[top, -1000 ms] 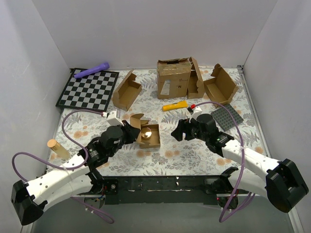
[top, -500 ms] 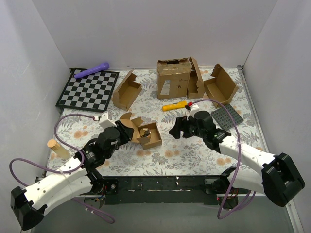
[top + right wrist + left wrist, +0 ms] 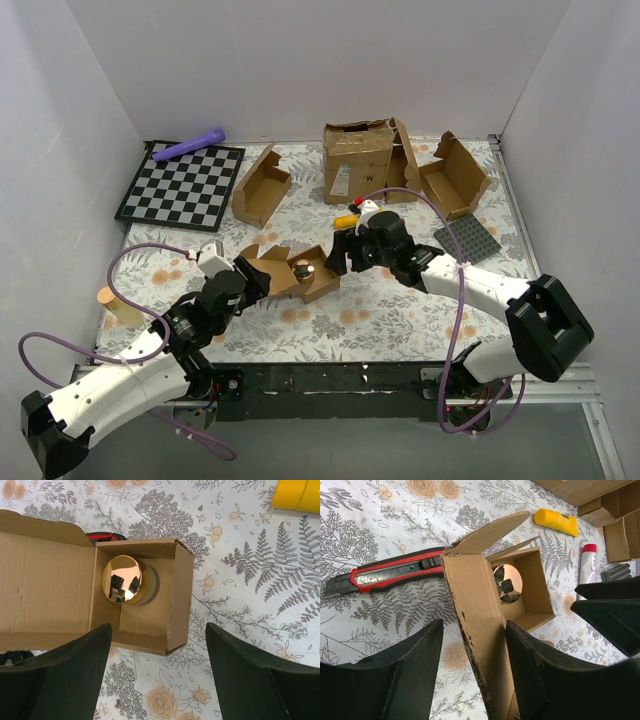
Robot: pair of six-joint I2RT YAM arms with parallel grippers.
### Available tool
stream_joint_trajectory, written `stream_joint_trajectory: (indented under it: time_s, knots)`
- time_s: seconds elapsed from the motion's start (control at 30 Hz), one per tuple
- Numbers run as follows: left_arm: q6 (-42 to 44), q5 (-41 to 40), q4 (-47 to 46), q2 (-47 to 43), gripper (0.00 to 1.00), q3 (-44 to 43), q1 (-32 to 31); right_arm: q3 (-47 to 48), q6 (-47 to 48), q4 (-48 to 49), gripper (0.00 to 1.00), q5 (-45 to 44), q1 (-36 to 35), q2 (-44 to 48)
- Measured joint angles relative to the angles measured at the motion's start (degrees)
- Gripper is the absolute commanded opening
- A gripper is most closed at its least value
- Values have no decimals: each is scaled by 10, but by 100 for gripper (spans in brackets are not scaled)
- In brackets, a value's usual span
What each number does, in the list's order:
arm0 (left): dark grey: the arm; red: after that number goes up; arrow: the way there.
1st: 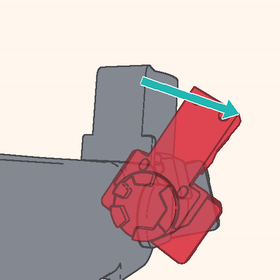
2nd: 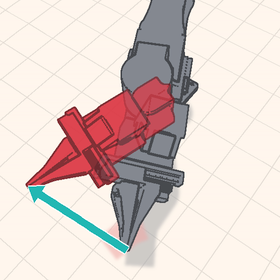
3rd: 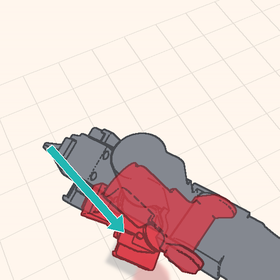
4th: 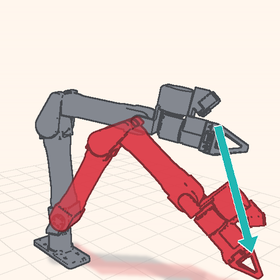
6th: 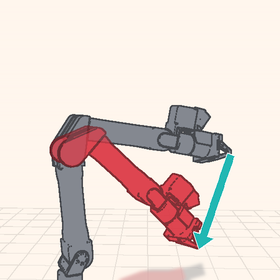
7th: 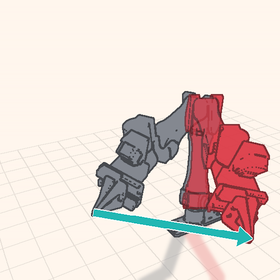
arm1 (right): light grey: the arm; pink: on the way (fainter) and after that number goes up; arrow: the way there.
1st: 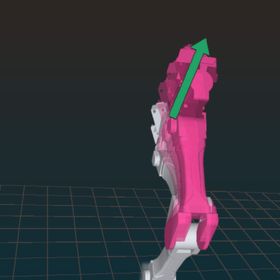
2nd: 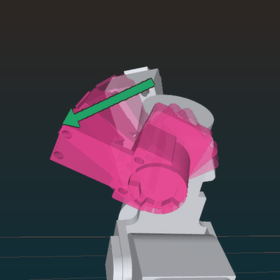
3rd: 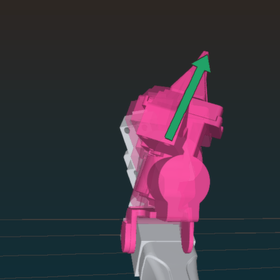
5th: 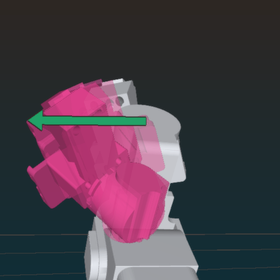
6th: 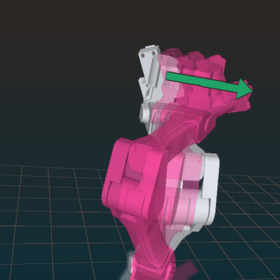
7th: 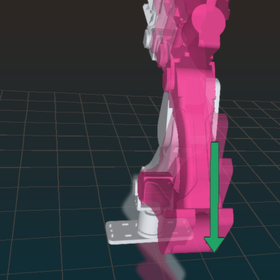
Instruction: Unpack the express box
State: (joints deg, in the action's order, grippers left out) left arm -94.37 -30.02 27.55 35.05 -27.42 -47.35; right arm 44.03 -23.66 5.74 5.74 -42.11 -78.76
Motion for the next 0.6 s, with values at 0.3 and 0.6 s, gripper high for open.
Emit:
stream_joint_trajectory:
  time_s: [0.3,0.6]
  knots:
    - [3,0,3,12,58,1,0,47,30,-20,77,-45,-7,-93]
    - [21,0,2,24,59,1,0,78,48,-26,52,-64,-7,-141]
